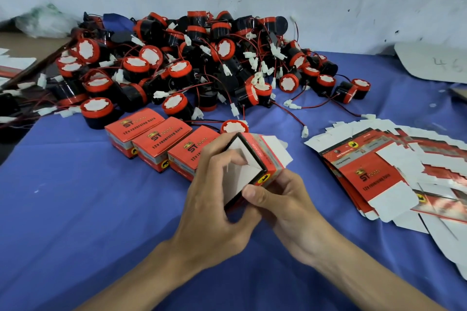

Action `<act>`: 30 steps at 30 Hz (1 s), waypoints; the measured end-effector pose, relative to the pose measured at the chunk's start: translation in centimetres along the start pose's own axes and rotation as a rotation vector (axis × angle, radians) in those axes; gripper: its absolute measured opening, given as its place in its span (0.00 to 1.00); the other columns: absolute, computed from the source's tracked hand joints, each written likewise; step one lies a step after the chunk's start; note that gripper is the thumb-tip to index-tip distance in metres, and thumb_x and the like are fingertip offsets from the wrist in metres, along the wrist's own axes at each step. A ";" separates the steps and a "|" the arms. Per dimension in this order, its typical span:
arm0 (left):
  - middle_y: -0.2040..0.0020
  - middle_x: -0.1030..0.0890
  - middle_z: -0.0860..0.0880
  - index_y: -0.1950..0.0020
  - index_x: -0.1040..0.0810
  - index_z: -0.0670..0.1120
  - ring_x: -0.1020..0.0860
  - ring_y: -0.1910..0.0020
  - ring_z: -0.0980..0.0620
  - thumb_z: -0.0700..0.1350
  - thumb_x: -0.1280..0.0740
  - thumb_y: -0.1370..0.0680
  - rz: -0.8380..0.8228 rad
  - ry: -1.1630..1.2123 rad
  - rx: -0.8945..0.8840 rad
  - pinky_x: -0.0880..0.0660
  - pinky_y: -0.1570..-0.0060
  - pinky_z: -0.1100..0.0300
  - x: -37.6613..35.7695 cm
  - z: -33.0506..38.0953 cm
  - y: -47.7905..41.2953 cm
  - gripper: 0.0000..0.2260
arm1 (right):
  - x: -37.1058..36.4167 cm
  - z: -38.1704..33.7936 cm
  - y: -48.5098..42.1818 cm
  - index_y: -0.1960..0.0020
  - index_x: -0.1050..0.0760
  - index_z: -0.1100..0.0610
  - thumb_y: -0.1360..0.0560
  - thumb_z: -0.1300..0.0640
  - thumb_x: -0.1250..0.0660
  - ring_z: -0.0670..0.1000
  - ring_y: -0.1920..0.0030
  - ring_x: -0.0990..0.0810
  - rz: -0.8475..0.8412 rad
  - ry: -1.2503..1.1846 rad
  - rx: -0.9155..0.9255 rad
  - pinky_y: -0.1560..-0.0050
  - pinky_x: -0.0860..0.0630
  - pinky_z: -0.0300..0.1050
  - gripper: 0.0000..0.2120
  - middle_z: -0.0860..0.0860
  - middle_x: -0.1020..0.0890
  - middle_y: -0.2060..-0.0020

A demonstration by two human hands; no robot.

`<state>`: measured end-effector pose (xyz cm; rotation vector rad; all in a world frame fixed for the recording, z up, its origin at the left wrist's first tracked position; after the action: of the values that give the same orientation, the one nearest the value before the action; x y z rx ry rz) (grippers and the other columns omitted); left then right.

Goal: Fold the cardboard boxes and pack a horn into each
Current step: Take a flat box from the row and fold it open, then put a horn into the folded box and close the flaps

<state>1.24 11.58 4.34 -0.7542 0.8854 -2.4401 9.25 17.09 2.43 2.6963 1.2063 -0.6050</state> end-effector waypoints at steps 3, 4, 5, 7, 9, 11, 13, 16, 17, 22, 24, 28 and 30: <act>0.29 0.39 0.50 0.37 0.43 0.52 0.35 0.29 0.46 0.44 0.34 0.31 -0.090 0.198 0.066 0.30 0.36 0.46 -0.6 -0.7 0.1 0.26 | 0.7 -0.7 -0.3 0.60 0.16 0.49 0.33 0.61 0.30 0.44 0.62 0.18 0.030 0.177 0.099 0.61 0.24 0.35 0.09 0.48 0.16 0.64; 0.29 0.38 0.53 0.34 0.45 0.53 0.36 0.28 0.49 0.45 0.35 0.30 -0.123 0.245 0.075 0.31 0.34 0.49 -0.6 -0.9 0.2 0.29 | 1.0 -1.2 -0.3 0.63 0.17 0.49 0.33 0.60 0.31 0.42 0.64 0.19 0.025 0.300 0.134 0.63 0.25 0.34 0.07 0.46 0.17 0.67; 0.30 0.37 0.58 0.31 0.47 0.54 0.35 0.29 0.53 0.47 0.35 0.30 -0.160 0.280 0.092 0.32 0.34 0.53 -0.6 -1.2 0.1 0.31 | 1.1 -1.8 -0.3 0.66 0.20 0.50 0.32 0.60 0.31 0.40 0.67 0.21 0.010 0.492 0.186 0.64 0.26 0.32 0.07 0.43 0.18 0.70; 0.32 0.32 0.62 0.27 0.49 0.58 0.33 0.30 0.55 0.51 0.34 0.29 -0.227 0.318 0.156 0.34 0.34 0.63 -0.3 -1.9 -0.1 0.35 | 0.8 -3.3 0.0 0.67 0.25 0.53 0.34 0.64 0.32 0.43 0.71 0.23 -0.049 1.113 0.417 0.70 0.27 0.36 0.08 0.44 0.21 0.73; 0.34 0.29 0.62 0.27 0.49 0.64 0.31 0.31 0.56 0.55 0.31 0.29 -0.232 0.259 0.169 0.34 0.35 0.65 0.2 -2.5 -0.4 0.37 | -0.8 -2.7 0.3 0.63 0.27 0.56 0.39 0.69 0.36 0.53 0.73 0.23 -0.222 1.756 0.609 0.81 0.38 0.40 0.10 0.48 0.21 0.71; 0.32 0.31 0.63 0.28 0.51 0.69 0.32 0.30 0.59 0.60 0.28 0.32 -0.253 0.180 0.173 0.34 0.34 0.65 0.3 -3.1 -0.4 0.41 | -1.1 -0.3 -0.1 0.55 0.33 0.52 0.34 0.68 0.39 0.55 0.62 0.22 -0.443 1.955 0.345 0.76 0.40 0.41 0.14 0.50 0.21 0.60; 0.35 0.32 0.71 0.31 0.52 0.74 0.31 0.34 0.66 0.61 0.27 0.33 -0.278 0.180 0.191 0.33 0.39 0.72 -0.1 -3.8 -0.2 0.41 | -1.0 0.2 -0.1 0.50 0.33 0.52 0.26 0.65 0.41 0.53 0.53 0.23 -0.596 1.737 0.101 0.63 0.29 0.46 0.10 0.48 0.22 0.52; 0.38 0.32 0.67 0.34 0.54 0.72 0.28 0.39 0.66 0.57 0.33 0.27 -0.184 0.221 0.199 0.29 0.44 0.70 0.3 -5.0 -0.3 0.33 | -1.0 -4.8 -1.8 0.47 0.22 0.59 0.28 0.71 0.40 0.47 0.54 0.17 -0.439 1.239 0.261 0.58 0.21 0.43 0.14 0.48 0.16 0.53; 0.36 0.33 0.60 0.33 0.53 0.68 0.29 0.38 0.64 0.54 0.35 0.26 -0.142 0.207 0.176 0.29 0.44 0.68 0.5 -5.3 -0.4 0.31 | 0.0 -7.1 -2.9 0.49 0.21 0.60 0.29 0.72 0.40 0.45 0.57 0.17 -0.284 1.138 0.393 0.63 0.22 0.40 0.15 0.48 0.16 0.55; 0.40 0.38 0.61 0.38 0.41 0.57 0.35 0.41 0.71 0.47 0.41 0.26 -0.032 -0.135 0.016 0.28 0.51 0.69 1.6 -5.1 -0.8 0.19 | 3.0 -6.6 -9.3 0.32 0.29 0.56 0.27 0.70 0.35 0.49 0.38 0.29 -0.161 1.519 0.340 0.48 0.28 0.37 0.24 0.53 0.29 0.36; 0.42 0.38 0.56 0.42 0.33 0.57 0.36 0.45 0.70 0.48 0.42 0.26 -0.065 -0.265 0.019 0.30 0.56 0.69 1.6 -5.1 -0.7 0.12 | 2.6 -3.3 -10.5 0.29 0.34 0.57 0.25 0.66 0.34 0.54 0.33 0.33 -0.388 1.631 0.224 0.37 0.33 0.44 0.26 0.57 0.34 0.31; 0.46 0.31 0.55 0.45 0.32 0.54 0.32 0.53 0.63 0.55 0.39 0.28 -0.058 -0.318 0.084 0.32 0.60 0.68 1.8 -5.0 -0.8 0.13 | 2.5 -1.8 -10.7 0.34 0.30 0.52 0.24 0.54 0.41 0.57 0.51 0.27 -0.348 1.843 0.205 0.60 0.32 0.51 0.18 0.54 0.29 0.48; 0.45 0.30 0.57 0.42 0.34 0.55 0.31 0.52 0.61 0.56 0.38 0.31 -0.044 -0.298 0.137 0.32 0.57 0.67 2.0 -5.1 -0.8 0.19 | 3.8 -2.8 -10.0 0.37 0.31 0.50 0.28 0.47 0.44 0.60 0.55 0.26 -0.177 1.952 0.158 0.64 0.36 0.48 0.21 0.54 0.25 0.53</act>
<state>-3.62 13.33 2.29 -1.0595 0.5881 -2.3148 4.99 27.24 3.87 2.6618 1.3723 2.4956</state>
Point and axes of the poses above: each hand's wrist, its own y-axis away from the middle knuckle, its own x-axis out of the back of the hand, z = x × y, the point moved 7 cm from there along -y, towards the middle knuckle
